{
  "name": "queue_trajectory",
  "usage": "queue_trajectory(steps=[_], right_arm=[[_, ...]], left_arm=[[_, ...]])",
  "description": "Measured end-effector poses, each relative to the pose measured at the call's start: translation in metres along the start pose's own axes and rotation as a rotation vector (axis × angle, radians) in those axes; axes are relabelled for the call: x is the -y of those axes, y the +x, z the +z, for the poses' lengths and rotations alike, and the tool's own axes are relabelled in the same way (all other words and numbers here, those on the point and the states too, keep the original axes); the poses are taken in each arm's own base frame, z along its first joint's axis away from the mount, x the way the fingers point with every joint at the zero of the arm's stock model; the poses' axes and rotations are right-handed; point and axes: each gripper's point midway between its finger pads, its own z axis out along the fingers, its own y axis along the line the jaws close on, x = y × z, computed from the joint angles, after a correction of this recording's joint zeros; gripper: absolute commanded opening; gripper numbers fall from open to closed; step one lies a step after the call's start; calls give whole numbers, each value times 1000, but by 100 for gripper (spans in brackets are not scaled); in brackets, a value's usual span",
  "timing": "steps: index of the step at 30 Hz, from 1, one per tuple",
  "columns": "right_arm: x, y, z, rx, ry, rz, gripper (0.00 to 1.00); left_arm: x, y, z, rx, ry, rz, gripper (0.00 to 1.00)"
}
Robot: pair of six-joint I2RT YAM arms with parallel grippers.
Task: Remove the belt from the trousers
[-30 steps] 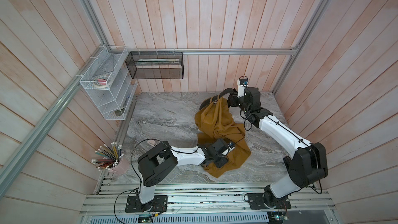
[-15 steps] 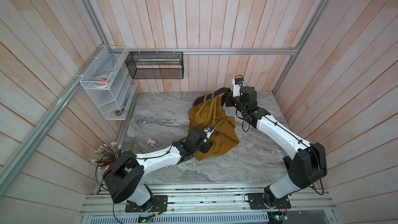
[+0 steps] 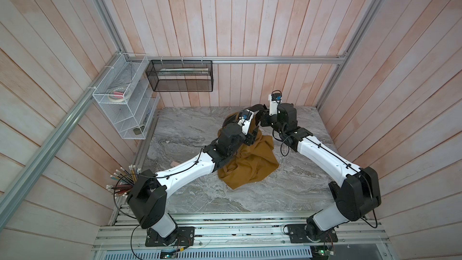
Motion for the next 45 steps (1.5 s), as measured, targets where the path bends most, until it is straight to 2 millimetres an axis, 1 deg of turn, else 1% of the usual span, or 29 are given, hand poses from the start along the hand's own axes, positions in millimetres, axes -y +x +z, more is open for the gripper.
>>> queue_trajectory(steps=[1, 2, 3, 4, 6, 9, 11, 13, 14, 15, 17, 20, 22, 23, 24, 28, 29, 31, 33, 36, 39, 43, 44, 45], right_arm=[[-1, 0, -2, 2, -5, 0, 0], [-2, 1, -4, 6, -10, 0, 0], [-3, 1, -7, 10, -16, 1, 0], [-4, 2, -9, 11, -23, 1, 0], [-6, 2, -15, 21, -38, 6, 0], [-7, 3, -22, 30, -63, 35, 0], [-4, 4, -25, 31, -77, 61, 0], [-4, 4, -26, 28, -91, 82, 0], [-5, 5, -26, 26, -101, 87, 0], [-7, 5, -26, 22, -112, 92, 0], [-11, 8, -25, 12, -132, 93, 0], [-13, 9, -20, 6, -141, 81, 0], [-18, 6, -15, 4, -147, 53, 0], [-21, 4, -13, 4, -151, 36, 0], [-25, 1, -12, 5, -156, 18, 0], [-36, -3, -10, 5, -167, -49, 0], [-37, -3, -10, 3, -167, -62, 0], [-40, -1, -11, -5, -170, -86, 0], [-41, 0, -11, -12, -170, -106, 0], [-42, 1, -11, -16, -174, -128, 0], [-43, 2, -12, -19, -181, -145, 0], [-46, 4, -12, -29, -200, -153, 0], [-47, 4, -13, -30, -205, -156, 0], [-48, 4, -13, -34, -210, -158, 0]], left_arm=[[-11, -1, 11, -7, -28, -40, 73], [-21, 0, 18, -16, -47, -69, 73], [-35, 3, 26, -26, -73, -111, 73], [-48, 9, 31, -42, -89, -153, 73], [-69, 24, 37, -77, -103, -230, 73], [-92, 55, 37, -123, -112, -341, 73], [-102, 83, 34, -156, -121, -391, 73], [-107, 112, 29, -203, -131, -421, 74], [-107, 122, 27, -220, -132, -428, 74], [-106, 131, 25, -231, -131, -434, 74], [-105, 134, 23, -229, -123, -431, 75], [-104, 122, 16, -197, -111, -372, 76], [-101, 105, 6, -150, -102, -280, 77], [-95, 94, 1, -118, -90, -221, 77], [-87, 81, -5, -81, -77, -158, 78], [-41, 26, -25, 79, -5, 67, 78], [-35, 17, -27, 103, -2, 104, 78], [-32, 1, -26, 135, -21, 169, 78], [-36, -10, -23, 150, -52, 210, 78], [-42, -23, -14, 155, -97, 250, 78], [-45, -28, -3, 139, -123, 285, 78], [-47, -27, 10, 100, -143, 325, 78], [-48, -26, 13, 91, -146, 331, 76], [-49, -25, 15, 79, -148, 338, 73]])
